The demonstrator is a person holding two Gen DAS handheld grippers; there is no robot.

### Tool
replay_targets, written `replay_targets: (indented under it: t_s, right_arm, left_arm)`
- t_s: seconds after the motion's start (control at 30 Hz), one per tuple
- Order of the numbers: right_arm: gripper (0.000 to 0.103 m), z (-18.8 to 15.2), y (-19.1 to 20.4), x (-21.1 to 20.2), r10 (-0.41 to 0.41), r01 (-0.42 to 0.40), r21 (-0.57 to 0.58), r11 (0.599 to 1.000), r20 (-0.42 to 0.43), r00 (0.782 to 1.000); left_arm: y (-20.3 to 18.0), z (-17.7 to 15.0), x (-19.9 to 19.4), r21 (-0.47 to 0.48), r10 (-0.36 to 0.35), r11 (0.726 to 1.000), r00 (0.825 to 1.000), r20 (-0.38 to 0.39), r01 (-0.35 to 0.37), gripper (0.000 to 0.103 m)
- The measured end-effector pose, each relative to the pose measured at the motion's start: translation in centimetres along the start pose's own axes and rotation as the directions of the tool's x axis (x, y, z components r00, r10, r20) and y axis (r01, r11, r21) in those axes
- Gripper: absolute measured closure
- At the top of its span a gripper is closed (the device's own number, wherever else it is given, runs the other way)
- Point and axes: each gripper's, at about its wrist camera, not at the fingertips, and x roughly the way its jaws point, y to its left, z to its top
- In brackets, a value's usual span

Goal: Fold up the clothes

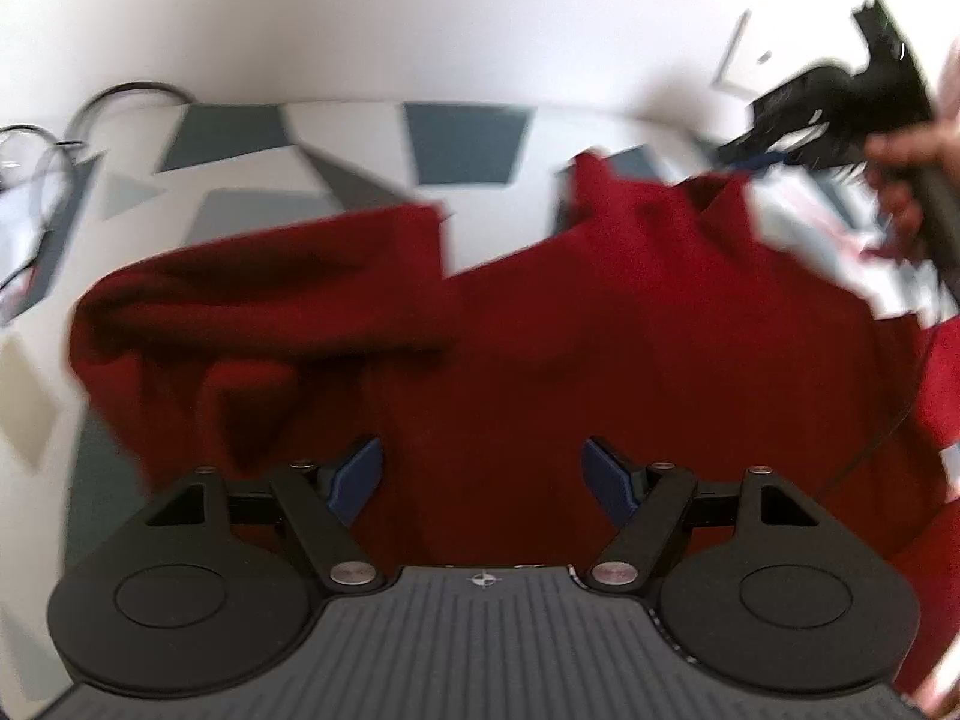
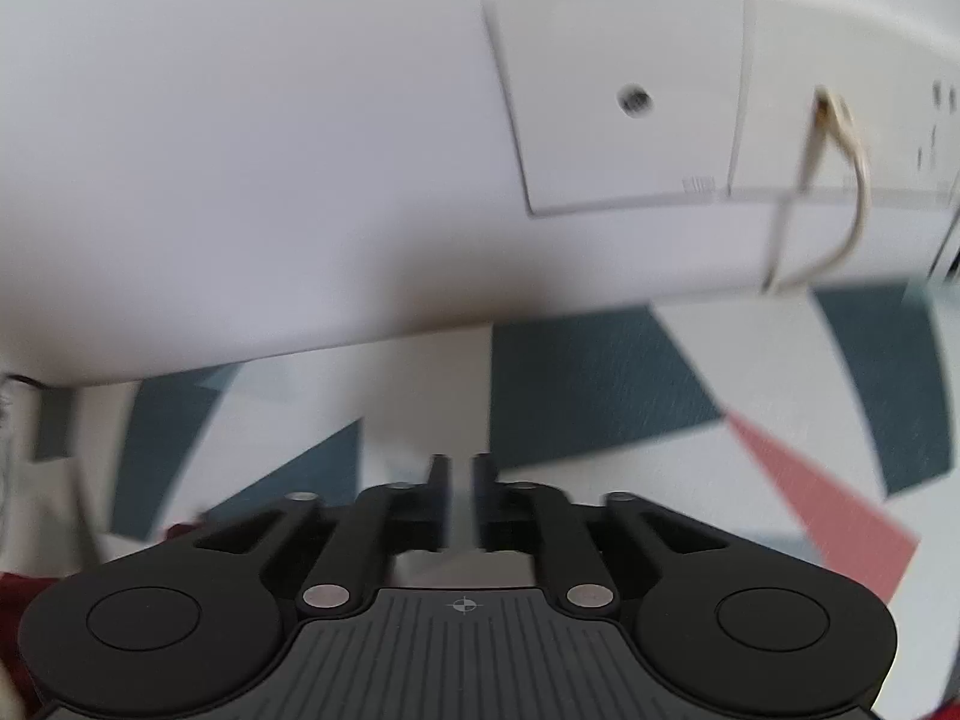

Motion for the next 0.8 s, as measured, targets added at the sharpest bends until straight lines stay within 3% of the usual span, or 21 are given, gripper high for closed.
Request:
replay_targets:
  t_s: [0.03, 0.17, 0.27, 0.37, 0.43, 0.47, 0.6, 0.7, 0.8]
  right_arm:
    - [0.07, -0.2, 0.0, -0.2, 0.029, -0.029, -0.011, 1.0, -0.023, 0.999]
    - [0.069, -0.7, 2.2, -0.2, 0.061, -0.066, -0.086, 0.994, -0.058, 0.996]
    - [0.069, -0.5, 4.0, 0.6, 0.028, -0.038, -0.139, 0.99, -0.073, 0.997]
    - [0.075, -0.3, 4.0, 1.3, 0.009, -0.023, -0.128, 0.992, -0.104, 0.995]
    - [0.08, -0.4, 3.8, 1.6, 0.013, -0.026, -0.113, 0.993, -0.12, 0.993]
    - [0.082, -0.5, 3.5, 1.9, 0.012, -0.025, -0.11, 0.994, -0.123, 0.992]
    - [0.091, -0.9, 3.2, 2.5, 0.016, -0.03, -0.117, 0.993, -0.12, 0.993]
    - [0.095, -1.1, 3.3, 2.7, 0.012, -0.027, -0.142, 0.989, -0.105, 0.994]
    - [0.097, -1.3, 3.0, 2.0, 0.023, -0.032, -0.143, 0.989, -0.068, 0.997]
  left_arm:
    - [-0.3, 1.0, 0.0, 0.019, -0.03, 0.999, 0.999, 0.018, 0.029, 0.028]
    - [-1.3, 6.0, 1.1, 0.018, -0.067, 0.998, 0.995, 0.077, 0.066, 0.028]
    - [-2.0, 10.6, 3.5, -0.041, -0.114, 0.992, 0.992, 0.053, 0.116, 0.028]
    - [-2.8, 14.0, 7.1, -0.083, -0.097, 0.992, 0.995, -0.019, 0.096, 0.029]
    - [-3.3, 15.0, 9.0, -0.071, -0.067, 0.996, 0.996, -0.061, 0.062, 0.035]
    - [-3.5, 15.1, 9.8, -0.053, -0.053, 0.997, 0.995, -0.085, 0.049, 0.043]
    - [-4.2, 14.1, 11.3, 0.003, -0.057, 0.998, 0.987, -0.149, 0.058, 0.09]
    - [-4.0, 13.5, 11.0, 0.031, -0.064, 0.997, 0.99, -0.129, 0.068, 0.097]
    - [-4.2, 13.6, 9.6, 0.085, -0.068, 0.994, 0.994, -0.089, 0.075, 0.098]
